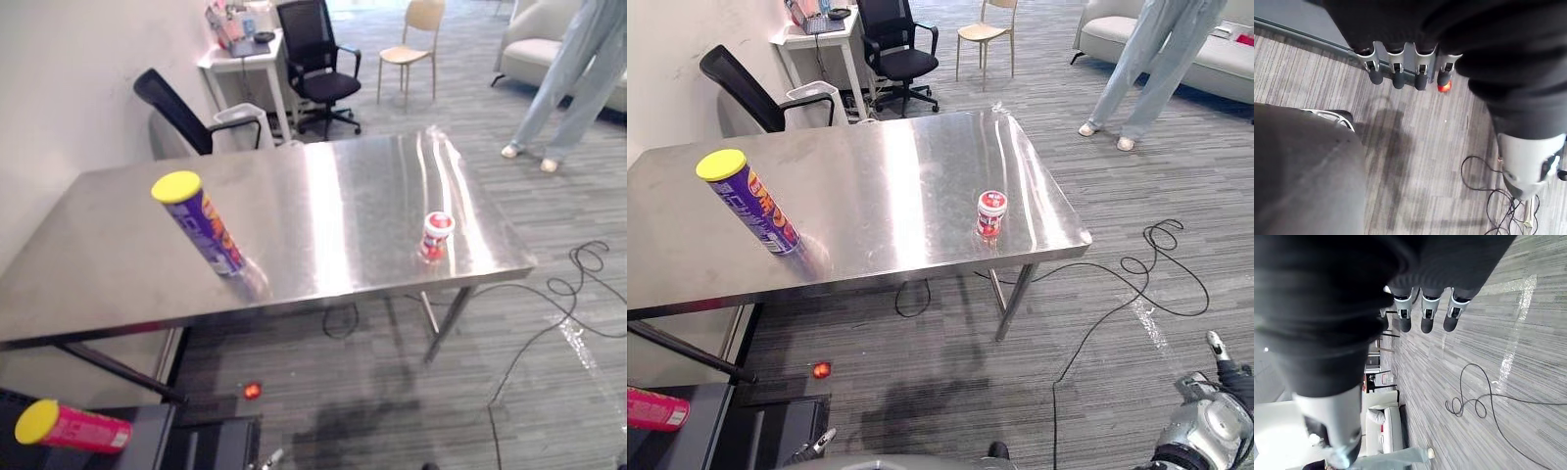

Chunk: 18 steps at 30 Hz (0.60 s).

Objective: Put the gum and the chips on the shelf.

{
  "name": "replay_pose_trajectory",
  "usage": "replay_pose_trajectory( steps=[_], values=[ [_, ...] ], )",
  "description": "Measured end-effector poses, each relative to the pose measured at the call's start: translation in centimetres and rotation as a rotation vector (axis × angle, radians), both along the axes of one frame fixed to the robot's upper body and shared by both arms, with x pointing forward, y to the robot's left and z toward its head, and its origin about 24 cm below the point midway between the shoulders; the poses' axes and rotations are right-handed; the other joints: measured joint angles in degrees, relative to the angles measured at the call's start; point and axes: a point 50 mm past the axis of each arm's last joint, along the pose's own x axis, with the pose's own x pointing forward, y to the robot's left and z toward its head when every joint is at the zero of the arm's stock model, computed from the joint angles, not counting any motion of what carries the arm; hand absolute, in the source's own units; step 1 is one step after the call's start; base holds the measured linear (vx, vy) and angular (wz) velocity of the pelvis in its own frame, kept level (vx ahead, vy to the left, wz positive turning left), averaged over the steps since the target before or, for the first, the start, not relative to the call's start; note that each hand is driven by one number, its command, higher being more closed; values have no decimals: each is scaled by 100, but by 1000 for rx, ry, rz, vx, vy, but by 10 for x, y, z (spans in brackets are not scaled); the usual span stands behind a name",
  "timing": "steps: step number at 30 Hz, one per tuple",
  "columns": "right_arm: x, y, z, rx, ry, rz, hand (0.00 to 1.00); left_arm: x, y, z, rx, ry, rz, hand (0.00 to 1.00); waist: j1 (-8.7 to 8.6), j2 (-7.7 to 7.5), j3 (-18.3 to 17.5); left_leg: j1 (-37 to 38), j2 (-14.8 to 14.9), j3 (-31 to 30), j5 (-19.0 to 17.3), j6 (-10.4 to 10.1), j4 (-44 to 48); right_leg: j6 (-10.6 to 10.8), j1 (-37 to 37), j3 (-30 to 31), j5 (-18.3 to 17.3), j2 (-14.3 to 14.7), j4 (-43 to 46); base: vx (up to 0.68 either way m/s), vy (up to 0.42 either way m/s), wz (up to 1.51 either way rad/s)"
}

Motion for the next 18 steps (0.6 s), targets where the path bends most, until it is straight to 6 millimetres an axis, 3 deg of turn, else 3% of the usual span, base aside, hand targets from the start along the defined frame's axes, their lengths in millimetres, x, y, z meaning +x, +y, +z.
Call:
replay_pose_trajectory(
  steps=[5,11,18],
  values=[
    [2,-1,4,-24,7,9,0,-4,-1,0,-4,8,5,0,5,20,-61,-2,0,-7,0,0,0,1,-3,-5,0,-4,0,0,0,0],
    [17,-4,59,-232,-124,4,0,-3,-1,0,6,7,-20,0,11,-10,-94,-13,-17,-82,3,4,-4,7,35,-99,4,-29,-21,-7,-8,5],
    [39,15,111,-502,-158,101,0,-2,0,1,13,4,-45,0,21,-46,-139,-112,-55,-253,19,26,-9,31,47,-271,19,-71,-55,3,-7,11]
  ],
)
